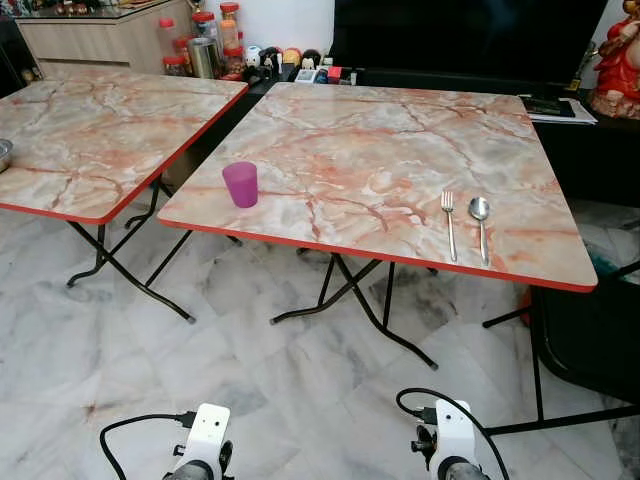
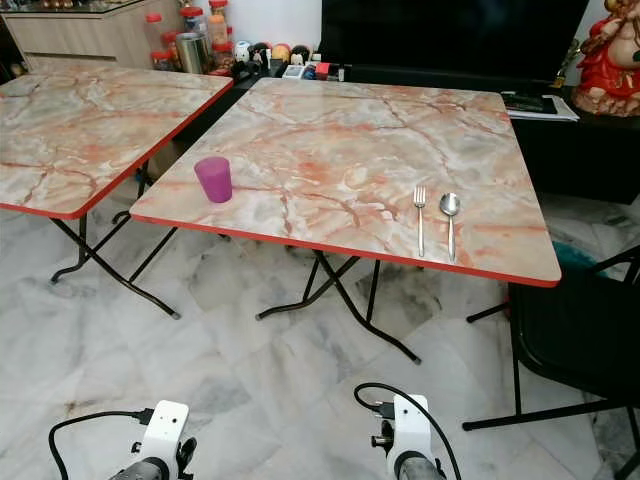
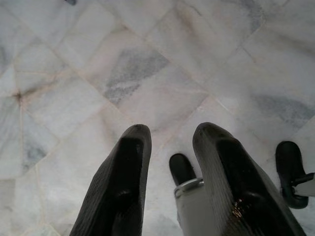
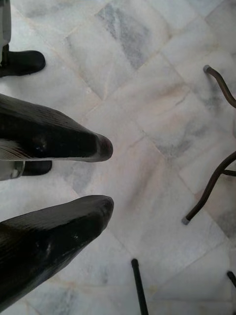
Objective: Setting the table
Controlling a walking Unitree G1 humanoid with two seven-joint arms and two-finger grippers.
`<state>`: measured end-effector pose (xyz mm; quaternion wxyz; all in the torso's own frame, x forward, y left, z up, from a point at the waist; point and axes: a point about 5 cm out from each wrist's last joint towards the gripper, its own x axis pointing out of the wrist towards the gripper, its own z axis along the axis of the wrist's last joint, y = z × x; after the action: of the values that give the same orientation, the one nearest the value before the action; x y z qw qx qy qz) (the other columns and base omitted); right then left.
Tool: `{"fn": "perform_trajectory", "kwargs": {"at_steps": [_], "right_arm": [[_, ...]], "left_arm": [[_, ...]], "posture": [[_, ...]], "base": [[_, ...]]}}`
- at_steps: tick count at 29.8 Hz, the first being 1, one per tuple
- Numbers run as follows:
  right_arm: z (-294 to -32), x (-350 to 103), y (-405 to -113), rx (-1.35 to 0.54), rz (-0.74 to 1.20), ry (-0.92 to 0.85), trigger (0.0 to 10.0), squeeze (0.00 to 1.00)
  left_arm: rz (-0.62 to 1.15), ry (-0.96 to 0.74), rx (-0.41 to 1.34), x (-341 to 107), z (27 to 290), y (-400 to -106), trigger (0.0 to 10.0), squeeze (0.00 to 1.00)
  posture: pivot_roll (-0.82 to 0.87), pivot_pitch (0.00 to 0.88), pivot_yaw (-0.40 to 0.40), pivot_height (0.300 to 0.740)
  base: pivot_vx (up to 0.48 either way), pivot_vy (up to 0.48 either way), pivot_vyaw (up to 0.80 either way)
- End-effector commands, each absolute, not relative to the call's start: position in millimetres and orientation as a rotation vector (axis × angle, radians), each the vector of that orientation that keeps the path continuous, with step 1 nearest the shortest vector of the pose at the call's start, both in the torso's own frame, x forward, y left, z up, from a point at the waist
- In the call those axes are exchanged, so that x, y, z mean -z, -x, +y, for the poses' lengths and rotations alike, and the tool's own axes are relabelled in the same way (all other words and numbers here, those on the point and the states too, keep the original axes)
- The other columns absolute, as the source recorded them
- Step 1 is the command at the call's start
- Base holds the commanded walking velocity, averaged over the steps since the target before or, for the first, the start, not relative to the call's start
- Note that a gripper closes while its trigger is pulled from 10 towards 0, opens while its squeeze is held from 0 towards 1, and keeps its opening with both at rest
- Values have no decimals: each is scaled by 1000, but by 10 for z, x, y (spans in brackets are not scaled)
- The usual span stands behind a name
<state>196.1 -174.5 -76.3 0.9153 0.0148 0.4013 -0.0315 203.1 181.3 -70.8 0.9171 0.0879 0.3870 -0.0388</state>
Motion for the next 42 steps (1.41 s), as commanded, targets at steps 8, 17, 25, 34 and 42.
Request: {"fn": "perform_trajectory", "kwargs": {"at_steps": [8, 17, 25, 34, 42], "right_arm": [[-1729, 774, -1943, 90, 829, -50, 10000, 0], [-1733, 765, -1966, 80, 832, -43, 10000, 0], [-1742, 764, -1975, 77, 842, -52, 10000, 0], [-1780, 757, -1976, 88, 833, -40, 10000, 0], [-1803, 749, -1983, 93, 827, -38, 10000, 0]], "left_arm": [[786, -215, 70, 643, 1936, -2127, 10000, 0], [801, -194, 28, 681, 1992, -2040, 10000, 0], [816, -177, 17, 724, 1959, -1970, 10000, 0], [816, -166, 33, 727, 1886, -1987, 10000, 0], [806, -159, 44, 709, 1855, -2029, 10000, 0]], "posture": [[-76, 0, 37, 736], [-42, 0, 24, 736], [-53, 0, 8, 736], [-69, 0, 11, 736], [-76, 0, 10, 736]], "base": [[0, 0, 0], [0, 0, 0], [0, 0, -195], [0, 0, -314], [0, 0, 0]]}}
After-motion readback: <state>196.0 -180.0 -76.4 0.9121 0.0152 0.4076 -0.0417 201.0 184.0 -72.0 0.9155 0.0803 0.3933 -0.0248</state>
